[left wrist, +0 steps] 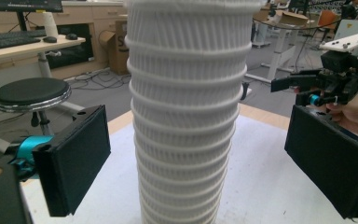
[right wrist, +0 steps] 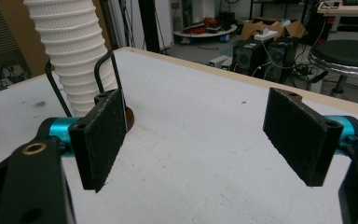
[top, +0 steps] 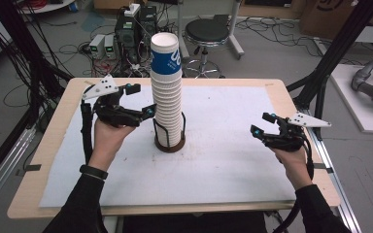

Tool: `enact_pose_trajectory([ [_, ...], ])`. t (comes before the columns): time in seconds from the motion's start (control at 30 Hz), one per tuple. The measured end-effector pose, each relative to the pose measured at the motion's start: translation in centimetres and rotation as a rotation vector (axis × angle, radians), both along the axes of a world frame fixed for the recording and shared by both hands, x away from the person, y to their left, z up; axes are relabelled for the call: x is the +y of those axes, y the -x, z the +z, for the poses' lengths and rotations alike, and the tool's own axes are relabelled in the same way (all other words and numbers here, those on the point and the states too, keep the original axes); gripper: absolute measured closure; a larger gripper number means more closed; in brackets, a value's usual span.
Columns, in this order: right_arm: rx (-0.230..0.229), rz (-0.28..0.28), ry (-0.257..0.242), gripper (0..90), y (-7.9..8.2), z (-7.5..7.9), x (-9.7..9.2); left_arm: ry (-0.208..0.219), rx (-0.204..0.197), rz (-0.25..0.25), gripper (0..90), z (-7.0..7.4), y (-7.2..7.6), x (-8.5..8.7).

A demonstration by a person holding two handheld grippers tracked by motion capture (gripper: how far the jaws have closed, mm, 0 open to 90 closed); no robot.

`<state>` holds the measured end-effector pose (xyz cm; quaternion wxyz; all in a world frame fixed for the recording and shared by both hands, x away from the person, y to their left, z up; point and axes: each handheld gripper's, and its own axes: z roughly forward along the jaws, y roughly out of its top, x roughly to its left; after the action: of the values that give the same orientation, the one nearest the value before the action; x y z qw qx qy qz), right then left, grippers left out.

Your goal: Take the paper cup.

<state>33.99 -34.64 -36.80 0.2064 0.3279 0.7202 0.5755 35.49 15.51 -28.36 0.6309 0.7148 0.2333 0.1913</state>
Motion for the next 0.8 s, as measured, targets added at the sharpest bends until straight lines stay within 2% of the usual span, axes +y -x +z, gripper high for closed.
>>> enact_pose_trajectory([
  [0.4,0.000,0.003,-0.002,21.9,0.0,0.0,0.0,-0.012,0.000,-0.002,5.4,1.6,-1.3,-1.2],
  [0.47,0.001,0.003,0.000,21.7,0.0,0.0,0.0,-0.025,0.002,0.002,5.4,1.9,-1.7,-1.5],
  [0.57,0.001,0.008,0.001,21.8,0.0,0.0,0.1,-0.019,0.007,-0.011,5.4,2.4,-2.1,-1.8],
  [0.7,0.005,0.006,0.001,21.7,0.0,0.0,0.1,-0.038,-0.004,-0.029,5.4,2.8,-2.4,-2.4],
  [0.8,0.006,0.010,0.003,21.7,0.0,0.0,0.1,-0.051,0.015,-0.027,5.4,2.9,-3.0,-2.8],
])
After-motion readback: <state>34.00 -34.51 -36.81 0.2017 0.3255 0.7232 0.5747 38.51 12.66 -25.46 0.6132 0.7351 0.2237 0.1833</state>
